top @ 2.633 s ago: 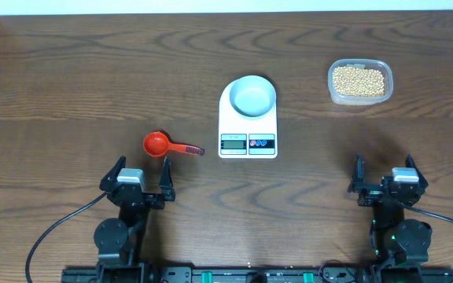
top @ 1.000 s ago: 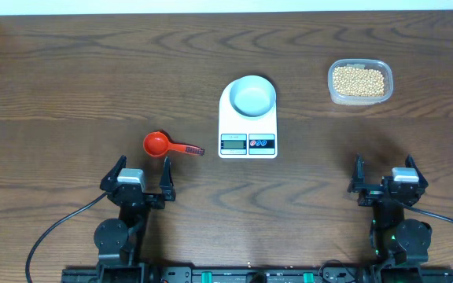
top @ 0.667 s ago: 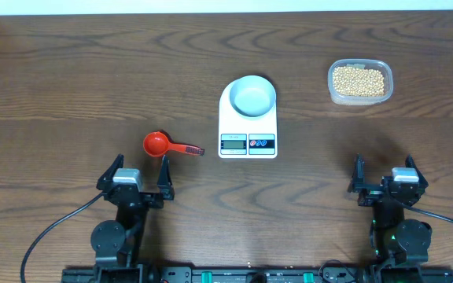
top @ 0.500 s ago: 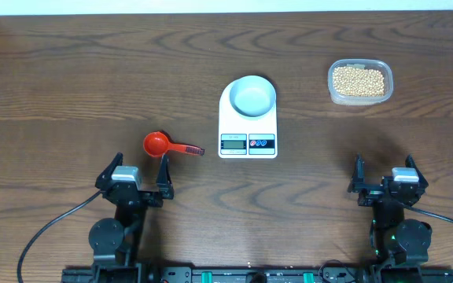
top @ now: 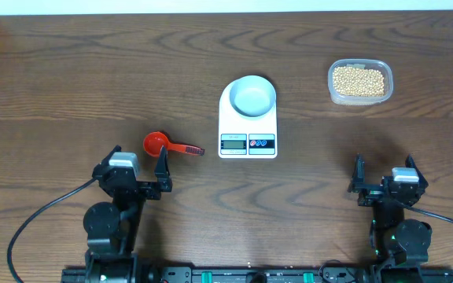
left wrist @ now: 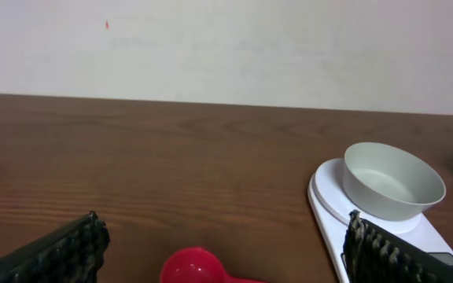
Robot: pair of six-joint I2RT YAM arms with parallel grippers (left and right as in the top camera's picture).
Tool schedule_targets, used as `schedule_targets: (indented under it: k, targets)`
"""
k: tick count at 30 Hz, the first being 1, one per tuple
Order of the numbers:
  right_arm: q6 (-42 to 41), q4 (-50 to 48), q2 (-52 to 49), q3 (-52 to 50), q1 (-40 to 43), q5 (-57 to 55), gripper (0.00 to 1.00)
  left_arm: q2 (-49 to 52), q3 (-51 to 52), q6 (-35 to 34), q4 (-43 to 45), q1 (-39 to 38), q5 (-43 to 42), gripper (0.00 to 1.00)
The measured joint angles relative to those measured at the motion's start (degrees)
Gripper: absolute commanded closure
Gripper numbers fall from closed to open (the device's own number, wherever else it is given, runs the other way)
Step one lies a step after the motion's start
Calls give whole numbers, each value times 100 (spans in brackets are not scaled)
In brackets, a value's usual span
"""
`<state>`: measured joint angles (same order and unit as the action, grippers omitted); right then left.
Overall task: Scoop item into bowl and weigh 50g on scale
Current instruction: 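Move the left gripper forward toward the red scoop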
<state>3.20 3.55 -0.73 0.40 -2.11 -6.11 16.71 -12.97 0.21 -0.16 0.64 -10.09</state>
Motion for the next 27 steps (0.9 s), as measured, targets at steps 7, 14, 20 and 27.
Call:
schedule_targets:
  k: [7,14,20,27]
  targets:
    - [0,0,0,0,0,0,1,247,-109,-2,103,0,0,2]
    - [0,0,0,0,0,0,1,256,-111,-2,127,0,0,2]
    - [0,0,0,0,0,0,1,256,-111,0,181,0,0,2]
    - [0,0,0,0,0,0,1,260,-111,-2,367,0,0,2]
